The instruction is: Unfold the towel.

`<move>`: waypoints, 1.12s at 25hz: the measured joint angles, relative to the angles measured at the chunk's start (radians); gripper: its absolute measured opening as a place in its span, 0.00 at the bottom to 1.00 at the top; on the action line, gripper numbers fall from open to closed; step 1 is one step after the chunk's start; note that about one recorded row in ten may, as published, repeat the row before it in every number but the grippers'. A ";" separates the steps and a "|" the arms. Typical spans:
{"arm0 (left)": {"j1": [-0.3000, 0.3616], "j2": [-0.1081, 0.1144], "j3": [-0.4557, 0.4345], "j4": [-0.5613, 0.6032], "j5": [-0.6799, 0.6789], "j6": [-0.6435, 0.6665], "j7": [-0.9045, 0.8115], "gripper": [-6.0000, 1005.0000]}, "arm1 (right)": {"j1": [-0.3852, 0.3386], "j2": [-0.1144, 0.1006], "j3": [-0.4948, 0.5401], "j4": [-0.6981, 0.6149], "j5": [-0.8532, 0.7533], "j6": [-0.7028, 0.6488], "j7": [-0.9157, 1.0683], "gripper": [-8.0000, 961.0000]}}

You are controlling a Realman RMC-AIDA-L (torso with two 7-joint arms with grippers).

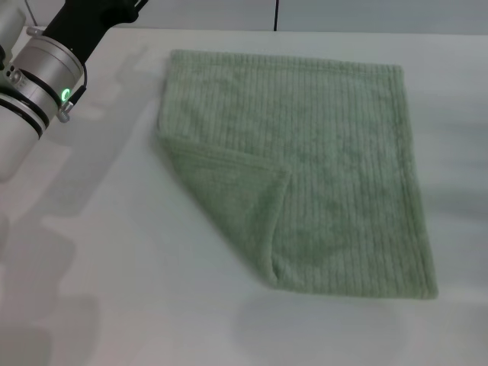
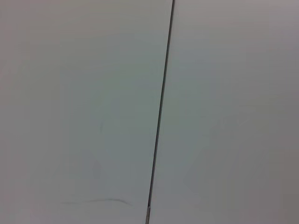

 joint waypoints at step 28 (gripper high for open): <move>-0.001 0.000 0.000 0.000 0.000 0.004 0.000 0.80 | 0.014 -0.002 -0.110 0.000 -0.003 -0.028 0.000 0.56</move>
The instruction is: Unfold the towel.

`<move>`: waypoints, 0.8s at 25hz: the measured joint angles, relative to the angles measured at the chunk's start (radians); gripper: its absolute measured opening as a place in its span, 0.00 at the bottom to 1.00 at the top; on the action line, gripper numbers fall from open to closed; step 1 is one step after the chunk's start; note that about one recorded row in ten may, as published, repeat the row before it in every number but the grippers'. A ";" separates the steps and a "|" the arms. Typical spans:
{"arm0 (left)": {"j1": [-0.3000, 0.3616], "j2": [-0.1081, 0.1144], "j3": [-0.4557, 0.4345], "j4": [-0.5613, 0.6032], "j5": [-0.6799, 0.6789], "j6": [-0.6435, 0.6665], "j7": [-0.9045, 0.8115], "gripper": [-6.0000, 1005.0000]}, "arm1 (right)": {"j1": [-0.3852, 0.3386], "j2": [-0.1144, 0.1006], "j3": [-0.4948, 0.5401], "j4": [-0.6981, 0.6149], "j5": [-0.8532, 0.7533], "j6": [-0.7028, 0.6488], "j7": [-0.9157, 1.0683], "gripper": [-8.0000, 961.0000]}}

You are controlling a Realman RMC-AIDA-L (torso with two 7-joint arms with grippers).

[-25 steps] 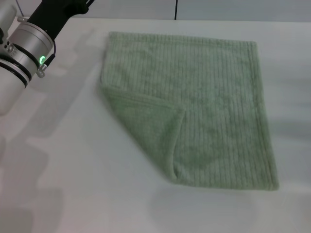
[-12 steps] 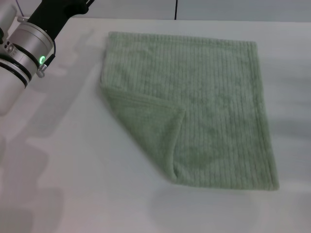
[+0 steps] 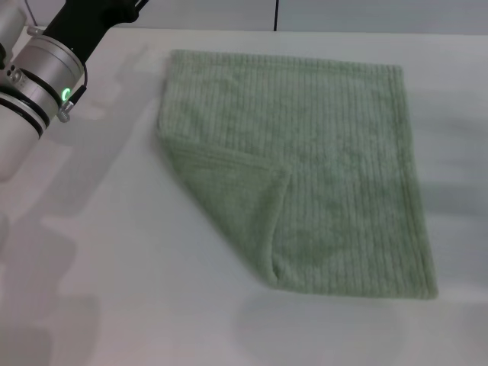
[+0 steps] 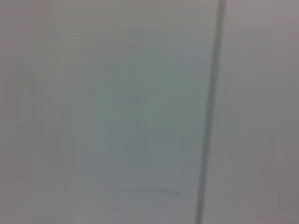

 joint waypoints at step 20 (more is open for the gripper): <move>0.003 0.000 0.000 -0.006 0.000 0.002 0.001 0.80 | 0.000 -0.003 -0.318 -0.084 -0.003 -0.033 0.000 0.55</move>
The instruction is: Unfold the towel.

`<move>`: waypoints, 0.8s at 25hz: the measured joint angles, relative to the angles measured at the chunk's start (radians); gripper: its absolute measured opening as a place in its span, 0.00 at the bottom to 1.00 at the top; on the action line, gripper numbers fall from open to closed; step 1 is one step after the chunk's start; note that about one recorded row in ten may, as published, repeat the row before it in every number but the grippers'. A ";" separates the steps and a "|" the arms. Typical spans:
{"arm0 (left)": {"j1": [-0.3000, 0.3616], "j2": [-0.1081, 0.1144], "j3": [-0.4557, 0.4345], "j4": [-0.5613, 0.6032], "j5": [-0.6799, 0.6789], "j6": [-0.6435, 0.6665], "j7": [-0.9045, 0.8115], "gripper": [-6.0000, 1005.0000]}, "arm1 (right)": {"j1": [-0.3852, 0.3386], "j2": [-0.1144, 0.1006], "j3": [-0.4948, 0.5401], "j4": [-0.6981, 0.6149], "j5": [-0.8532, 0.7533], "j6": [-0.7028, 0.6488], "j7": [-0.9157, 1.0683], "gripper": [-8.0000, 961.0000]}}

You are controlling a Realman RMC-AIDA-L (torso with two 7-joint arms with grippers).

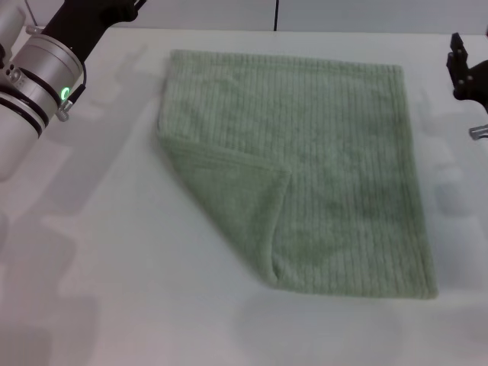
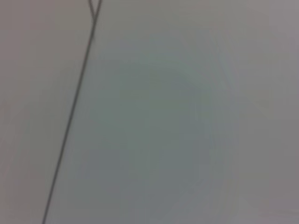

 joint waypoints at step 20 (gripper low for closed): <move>0.017 0.004 0.000 -0.005 0.000 -0.006 0.001 0.80 | -0.064 -0.003 0.211 -0.496 0.001 -0.842 -0.118 0.01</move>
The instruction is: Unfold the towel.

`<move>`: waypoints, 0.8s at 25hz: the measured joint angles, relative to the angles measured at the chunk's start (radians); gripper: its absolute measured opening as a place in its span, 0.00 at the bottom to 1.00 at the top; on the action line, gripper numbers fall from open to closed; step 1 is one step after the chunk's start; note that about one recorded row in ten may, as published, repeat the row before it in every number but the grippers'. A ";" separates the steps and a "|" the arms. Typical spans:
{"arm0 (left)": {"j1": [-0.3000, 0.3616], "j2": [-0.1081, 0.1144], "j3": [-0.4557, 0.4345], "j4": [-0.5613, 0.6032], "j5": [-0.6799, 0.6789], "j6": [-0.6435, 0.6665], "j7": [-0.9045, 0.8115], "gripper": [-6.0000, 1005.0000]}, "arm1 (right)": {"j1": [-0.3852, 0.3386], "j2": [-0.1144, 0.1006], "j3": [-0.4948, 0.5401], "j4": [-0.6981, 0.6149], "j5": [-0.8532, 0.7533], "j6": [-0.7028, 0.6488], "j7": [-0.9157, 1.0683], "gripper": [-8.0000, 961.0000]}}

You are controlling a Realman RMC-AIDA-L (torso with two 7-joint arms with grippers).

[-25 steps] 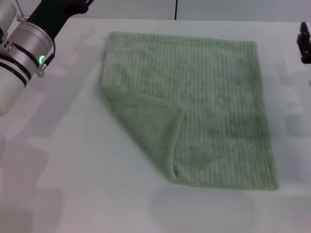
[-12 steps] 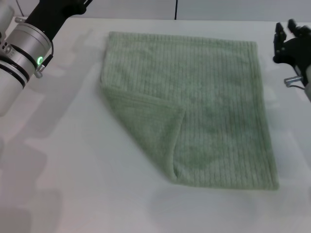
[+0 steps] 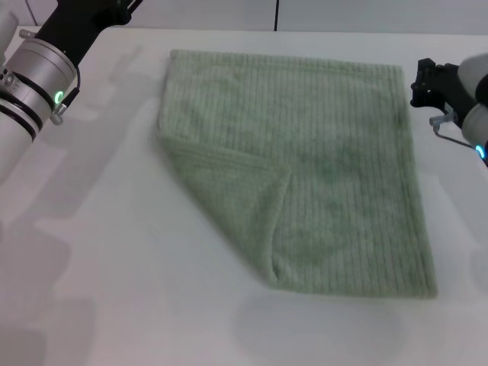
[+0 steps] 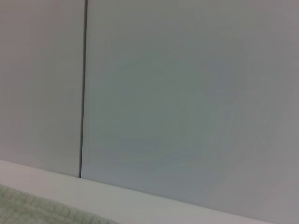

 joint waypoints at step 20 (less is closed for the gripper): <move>-0.014 -0.002 0.000 -0.008 0.000 0.000 -0.001 0.80 | 0.140 0.000 0.389 -0.277 -0.050 -0.940 -0.037 0.01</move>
